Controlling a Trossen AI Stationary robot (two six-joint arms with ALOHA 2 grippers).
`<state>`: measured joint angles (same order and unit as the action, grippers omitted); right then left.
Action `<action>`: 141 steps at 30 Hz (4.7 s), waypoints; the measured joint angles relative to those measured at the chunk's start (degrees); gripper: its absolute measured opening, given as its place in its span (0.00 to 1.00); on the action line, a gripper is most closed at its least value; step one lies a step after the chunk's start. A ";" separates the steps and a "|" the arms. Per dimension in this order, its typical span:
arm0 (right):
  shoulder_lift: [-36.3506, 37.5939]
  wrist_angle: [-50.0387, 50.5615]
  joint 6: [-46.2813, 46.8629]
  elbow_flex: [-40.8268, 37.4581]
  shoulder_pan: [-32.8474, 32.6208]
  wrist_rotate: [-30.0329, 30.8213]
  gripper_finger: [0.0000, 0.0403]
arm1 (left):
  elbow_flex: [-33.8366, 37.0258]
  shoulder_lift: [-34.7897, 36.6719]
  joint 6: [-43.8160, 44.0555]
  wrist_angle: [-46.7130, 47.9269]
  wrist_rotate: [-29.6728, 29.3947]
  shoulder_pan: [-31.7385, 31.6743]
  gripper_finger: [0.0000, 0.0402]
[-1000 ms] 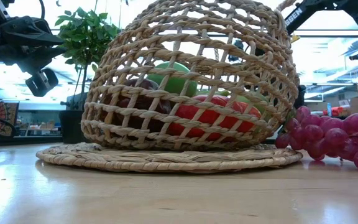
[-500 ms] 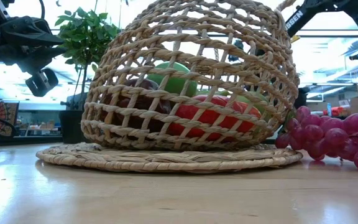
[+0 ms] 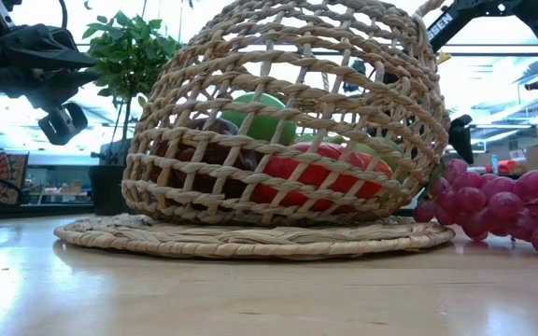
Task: Build produce basket
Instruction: Put the red pomegranate into the brown basket
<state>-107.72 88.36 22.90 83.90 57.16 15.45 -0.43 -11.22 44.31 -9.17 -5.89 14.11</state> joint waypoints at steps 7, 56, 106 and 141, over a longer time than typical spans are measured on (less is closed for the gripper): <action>2.49 -0.75 3.56 -0.02 -2.13 -0.98 0.95 | -0.01 -0.01 -0.03 0.01 0.00 0.00 0.15; 35.81 -51.56 38.76 -43.10 -13.37 15.27 0.96 | 0.00 0.00 -0.02 0.01 -0.02 -0.01 0.14; 27.56 -57.58 29.69 -43.25 -13.70 8.88 0.90 | -0.02 0.00 -0.02 0.00 0.00 -0.02 0.16; 50.58 -126.97 29.91 -36.02 -36.55 -37.89 0.90 | -0.01 -0.01 -0.02 0.01 -0.02 -0.01 0.15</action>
<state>-57.14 -38.62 52.81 47.88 20.60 -22.44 -0.43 -11.24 44.29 -9.16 -5.91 14.10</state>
